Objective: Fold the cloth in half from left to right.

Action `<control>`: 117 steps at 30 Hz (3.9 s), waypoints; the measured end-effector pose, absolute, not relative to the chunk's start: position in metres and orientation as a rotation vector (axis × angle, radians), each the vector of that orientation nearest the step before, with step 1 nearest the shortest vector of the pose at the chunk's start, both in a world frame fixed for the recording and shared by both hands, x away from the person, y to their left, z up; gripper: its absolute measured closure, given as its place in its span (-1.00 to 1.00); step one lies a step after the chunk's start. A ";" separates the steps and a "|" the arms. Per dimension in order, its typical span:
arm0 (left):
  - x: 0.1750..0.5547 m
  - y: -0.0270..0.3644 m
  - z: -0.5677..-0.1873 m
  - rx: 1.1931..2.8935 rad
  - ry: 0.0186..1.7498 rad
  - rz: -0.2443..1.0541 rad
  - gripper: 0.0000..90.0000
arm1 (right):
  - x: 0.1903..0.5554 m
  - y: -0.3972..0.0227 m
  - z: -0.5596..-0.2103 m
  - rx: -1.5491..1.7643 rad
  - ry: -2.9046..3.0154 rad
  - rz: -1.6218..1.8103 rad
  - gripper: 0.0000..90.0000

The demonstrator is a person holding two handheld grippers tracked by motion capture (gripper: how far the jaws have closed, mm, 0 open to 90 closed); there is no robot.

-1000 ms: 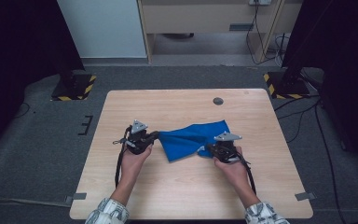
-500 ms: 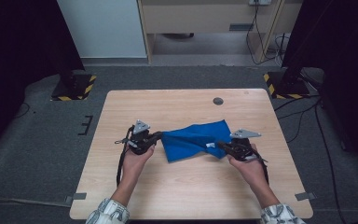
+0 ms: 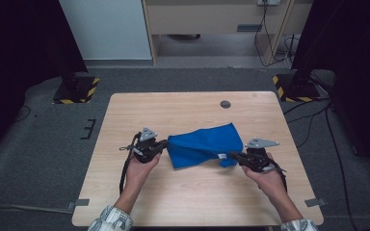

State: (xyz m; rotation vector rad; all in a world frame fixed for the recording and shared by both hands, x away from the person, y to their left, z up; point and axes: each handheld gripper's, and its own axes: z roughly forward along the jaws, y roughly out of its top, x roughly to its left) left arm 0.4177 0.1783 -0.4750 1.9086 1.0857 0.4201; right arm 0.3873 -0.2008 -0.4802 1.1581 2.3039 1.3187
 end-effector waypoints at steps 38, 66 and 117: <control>0.388 0.169 -0.464 1.992 0.988 0.401 0.93 | 0.372 -0.223 -0.470 1.069 2.371 1.358 1.00; 0.361 0.174 -0.467 2.028 0.973 0.352 0.92 | 0.355 -0.226 -0.464 0.999 2.475 1.321 0.99; 0.358 0.153 -0.521 2.124 1.045 0.369 -0.17 | 0.376 -0.239 -0.519 1.215 2.342 1.042 0.16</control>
